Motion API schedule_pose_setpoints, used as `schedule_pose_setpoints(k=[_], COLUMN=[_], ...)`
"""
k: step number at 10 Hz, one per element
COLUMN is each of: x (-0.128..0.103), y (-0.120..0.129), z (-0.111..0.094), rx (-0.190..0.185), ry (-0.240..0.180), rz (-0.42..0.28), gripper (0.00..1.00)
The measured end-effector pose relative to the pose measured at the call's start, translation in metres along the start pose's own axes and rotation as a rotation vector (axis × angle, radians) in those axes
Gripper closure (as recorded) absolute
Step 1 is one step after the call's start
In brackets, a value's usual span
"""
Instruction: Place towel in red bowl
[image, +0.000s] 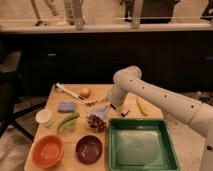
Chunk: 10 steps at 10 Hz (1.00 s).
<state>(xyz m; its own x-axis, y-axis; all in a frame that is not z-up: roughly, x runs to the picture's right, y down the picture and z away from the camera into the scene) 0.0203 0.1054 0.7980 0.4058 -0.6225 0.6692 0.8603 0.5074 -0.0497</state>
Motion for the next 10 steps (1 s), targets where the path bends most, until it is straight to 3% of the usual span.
schedule_pose_setpoints(k=[5, 10], x=[0.016, 0.029], y=[-0.02, -0.023], z=[0.02, 0.057], rx=[-0.015, 0.019], ry=[-0.036, -0.064], rz=[-0.037, -0.034], gripper=[0.2, 0.2])
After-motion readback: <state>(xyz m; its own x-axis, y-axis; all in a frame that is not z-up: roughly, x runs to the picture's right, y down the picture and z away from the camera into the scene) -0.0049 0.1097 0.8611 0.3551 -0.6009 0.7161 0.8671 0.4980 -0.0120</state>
